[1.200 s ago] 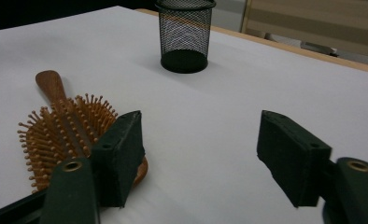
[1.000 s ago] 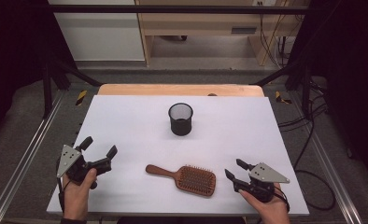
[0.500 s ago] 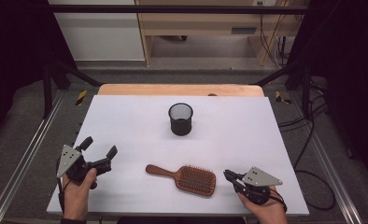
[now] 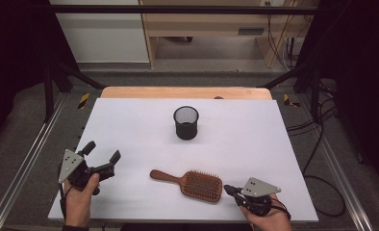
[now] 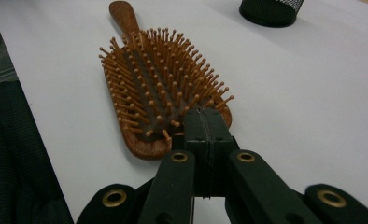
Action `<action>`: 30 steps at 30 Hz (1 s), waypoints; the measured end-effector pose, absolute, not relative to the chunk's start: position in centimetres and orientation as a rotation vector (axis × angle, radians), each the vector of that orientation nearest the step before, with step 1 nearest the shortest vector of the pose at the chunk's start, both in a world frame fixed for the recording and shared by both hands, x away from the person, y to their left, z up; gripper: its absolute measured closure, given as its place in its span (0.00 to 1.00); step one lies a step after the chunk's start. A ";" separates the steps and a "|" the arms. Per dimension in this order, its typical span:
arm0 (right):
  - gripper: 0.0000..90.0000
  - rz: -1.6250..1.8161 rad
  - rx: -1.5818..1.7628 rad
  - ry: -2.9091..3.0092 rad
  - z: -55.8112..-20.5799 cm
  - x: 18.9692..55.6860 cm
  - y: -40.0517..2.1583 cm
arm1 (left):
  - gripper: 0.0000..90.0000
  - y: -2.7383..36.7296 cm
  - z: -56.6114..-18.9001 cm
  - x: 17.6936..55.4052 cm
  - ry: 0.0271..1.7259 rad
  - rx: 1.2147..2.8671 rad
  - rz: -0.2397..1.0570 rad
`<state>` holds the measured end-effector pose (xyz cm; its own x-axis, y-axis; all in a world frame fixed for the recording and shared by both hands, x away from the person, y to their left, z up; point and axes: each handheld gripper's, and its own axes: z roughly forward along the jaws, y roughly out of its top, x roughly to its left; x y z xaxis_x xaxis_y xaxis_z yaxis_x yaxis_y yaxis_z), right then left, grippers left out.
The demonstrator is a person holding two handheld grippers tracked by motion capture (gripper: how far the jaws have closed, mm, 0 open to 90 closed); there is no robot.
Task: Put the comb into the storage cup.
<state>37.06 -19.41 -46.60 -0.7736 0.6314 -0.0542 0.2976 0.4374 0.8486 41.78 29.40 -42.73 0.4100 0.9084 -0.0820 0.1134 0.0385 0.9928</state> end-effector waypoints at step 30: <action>1.00 1.155 0.775 2.423 -47.9 39.0 -18.1 | 0.01 29.3 -42.8 41.8 0.985 1.418 0.792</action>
<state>38.96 -18.11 -47.89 -0.7909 0.6076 -0.0729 0.3260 0.5191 0.7901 41.85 29.29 -42.78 0.4144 0.9066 -0.0794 0.1173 0.0333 0.9925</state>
